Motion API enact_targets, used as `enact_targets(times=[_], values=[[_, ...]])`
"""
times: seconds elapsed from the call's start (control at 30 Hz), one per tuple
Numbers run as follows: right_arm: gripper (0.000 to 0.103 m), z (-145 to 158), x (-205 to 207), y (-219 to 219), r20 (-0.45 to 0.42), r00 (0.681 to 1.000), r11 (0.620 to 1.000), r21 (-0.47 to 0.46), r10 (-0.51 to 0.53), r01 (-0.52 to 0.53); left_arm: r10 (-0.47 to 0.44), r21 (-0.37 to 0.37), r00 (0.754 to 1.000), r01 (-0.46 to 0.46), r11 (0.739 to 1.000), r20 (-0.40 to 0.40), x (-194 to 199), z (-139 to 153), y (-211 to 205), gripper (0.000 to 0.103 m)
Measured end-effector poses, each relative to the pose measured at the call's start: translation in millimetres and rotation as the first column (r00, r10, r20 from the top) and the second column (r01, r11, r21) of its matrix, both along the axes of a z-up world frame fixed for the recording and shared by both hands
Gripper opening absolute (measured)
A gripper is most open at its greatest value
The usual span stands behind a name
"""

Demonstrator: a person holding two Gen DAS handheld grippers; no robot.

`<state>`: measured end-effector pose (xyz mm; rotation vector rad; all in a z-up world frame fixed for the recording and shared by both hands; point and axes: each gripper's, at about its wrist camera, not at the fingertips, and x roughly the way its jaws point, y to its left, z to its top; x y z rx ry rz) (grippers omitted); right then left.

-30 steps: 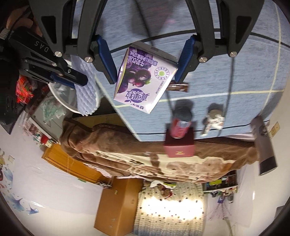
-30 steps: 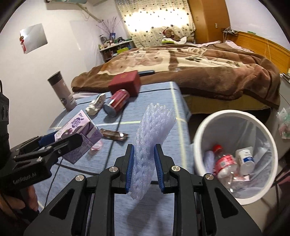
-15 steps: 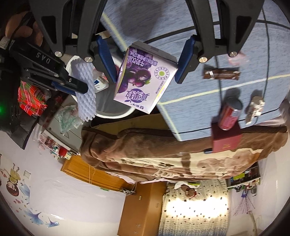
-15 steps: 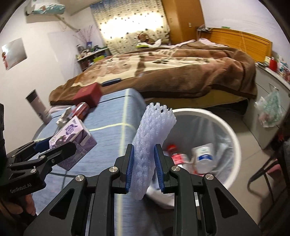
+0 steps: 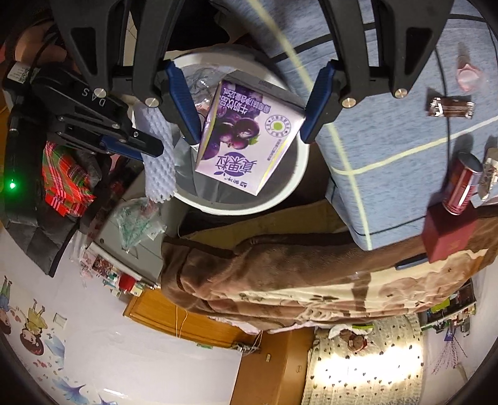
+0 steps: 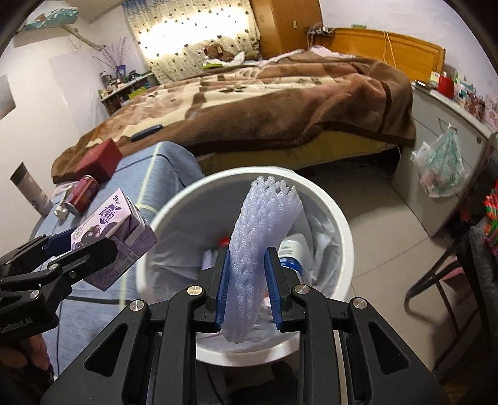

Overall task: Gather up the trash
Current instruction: 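Carry the foam sleeve and milk carton over the bin and open both tools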

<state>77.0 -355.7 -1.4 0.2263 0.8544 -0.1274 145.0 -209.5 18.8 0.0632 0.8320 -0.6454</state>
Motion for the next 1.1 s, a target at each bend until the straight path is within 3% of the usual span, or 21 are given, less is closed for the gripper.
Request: enact_targets(times=[0.37,0.57,0.7,1.1], values=[[0.024,-12.3,2.4,-19.4,-0.037,0.999,1.000,0.013,0.007,-0.007,-0.010,0.026,1.000,0.011,1.000,-0.024,7.7,-14.7,-27.6,0.068],[0.030,-14.2,7.1,-24.0,-0.046,0.999,1.000,0.001,0.016,-0.016,-0.001,0.022,0.999,0.002,1.000,-0.035,10.1,-18.2,-27.9,0.068],[0.057,-15.1,6.1,-22.8,-0.043,0.999,1.000,-0.019,0.012,-0.013,0.012,0.033,0.999,-0.011,0.999,-0.031,10.6,-18.3,-25.8,0.074],[0.057,-9.9,2.0,-20.5,-0.019,1.000,1.000,-0.004,-0.013,0.013,0.052,0.023,0.998,-0.052,0.998,-0.021,7.0,-12.7,-7.4,0.074]])
